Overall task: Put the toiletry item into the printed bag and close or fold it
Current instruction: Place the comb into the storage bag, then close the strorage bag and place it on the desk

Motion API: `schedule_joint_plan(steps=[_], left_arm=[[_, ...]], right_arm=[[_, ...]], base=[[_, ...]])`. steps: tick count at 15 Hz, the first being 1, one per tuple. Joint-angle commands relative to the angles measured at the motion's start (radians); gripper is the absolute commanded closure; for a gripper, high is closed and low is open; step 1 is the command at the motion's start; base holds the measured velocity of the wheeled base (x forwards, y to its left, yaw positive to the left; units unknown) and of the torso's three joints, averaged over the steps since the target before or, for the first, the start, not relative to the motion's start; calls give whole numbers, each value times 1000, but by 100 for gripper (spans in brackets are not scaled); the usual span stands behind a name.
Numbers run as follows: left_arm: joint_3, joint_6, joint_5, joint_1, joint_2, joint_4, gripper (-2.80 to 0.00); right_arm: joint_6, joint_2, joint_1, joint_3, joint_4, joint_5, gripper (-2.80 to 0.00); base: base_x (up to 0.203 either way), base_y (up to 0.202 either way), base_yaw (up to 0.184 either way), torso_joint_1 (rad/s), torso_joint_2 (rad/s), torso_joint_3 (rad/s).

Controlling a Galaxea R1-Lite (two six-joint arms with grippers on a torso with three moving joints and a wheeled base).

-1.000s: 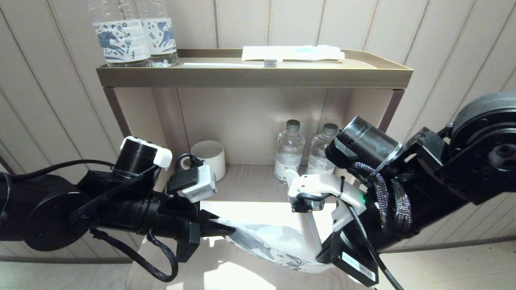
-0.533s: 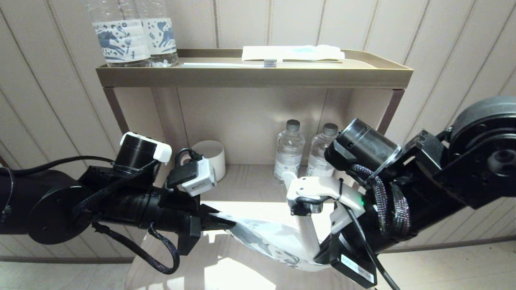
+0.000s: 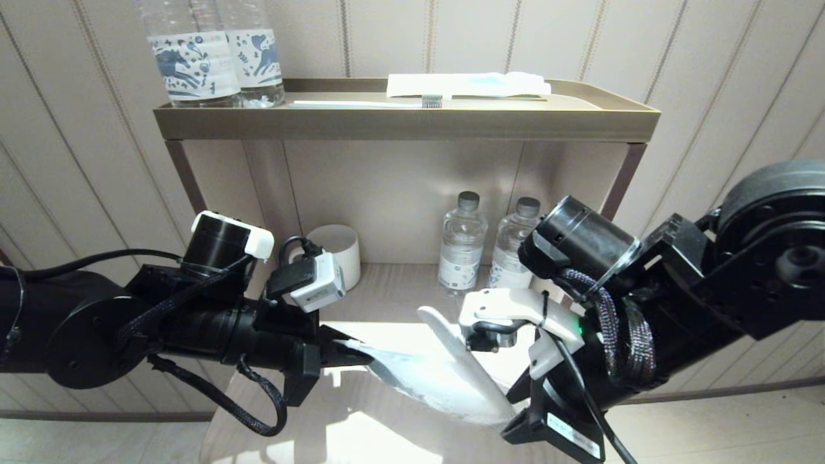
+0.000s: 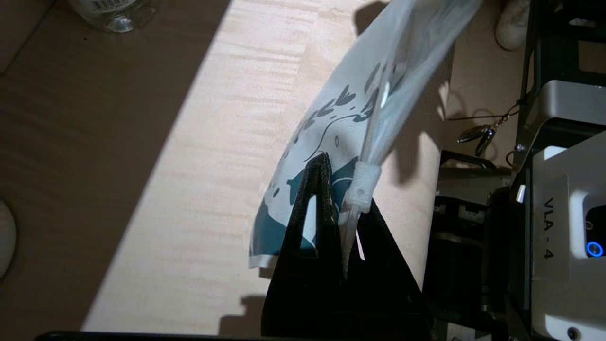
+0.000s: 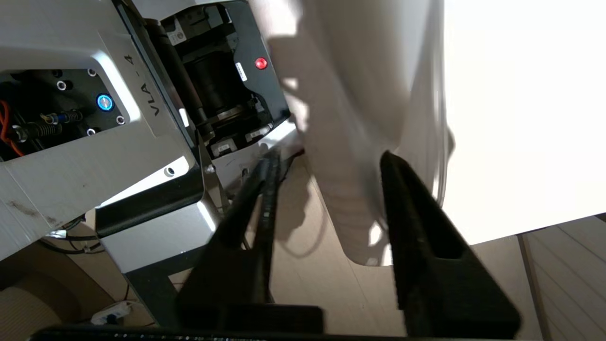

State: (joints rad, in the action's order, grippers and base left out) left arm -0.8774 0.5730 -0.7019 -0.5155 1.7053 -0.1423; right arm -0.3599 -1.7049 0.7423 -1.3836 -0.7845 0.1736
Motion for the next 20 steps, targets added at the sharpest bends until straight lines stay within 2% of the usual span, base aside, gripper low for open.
schedule_joint_plan(steps=[1,8,11,15,17,18,20], left_arm=[[-2,3,-4,0,0,-2,0],[0,4,-4,0,3,0,0],[-6,1,-4,0,14,0,0],[-23,-59,-4,0,23,0,0],[-30,-96,-5,-1,19,4,0],[-46,-143,-5,-2,18,6,0],[-81,-265,-4,-9,22,-1,0]], right_arm=[[-1,-4,-1,-3,-4,1,-280],[6,-7,-6,1,11,2,-280],[11,36,-48,-7,33,6,-280],[16,130,-59,-68,57,53,-280],[41,133,-62,-91,68,162,-280],[54,119,-66,-102,116,213,-280],[131,67,-76,-101,243,242,-280]], base=[[0,0,0,0,0,0],[0,0,0,0,0,0],[0,0,0,0,0,0],[0,0,0,0,0,0],[0,0,0,0,0,0],[0,0,0,0,0,0],[0,0,0,0,0,0]])
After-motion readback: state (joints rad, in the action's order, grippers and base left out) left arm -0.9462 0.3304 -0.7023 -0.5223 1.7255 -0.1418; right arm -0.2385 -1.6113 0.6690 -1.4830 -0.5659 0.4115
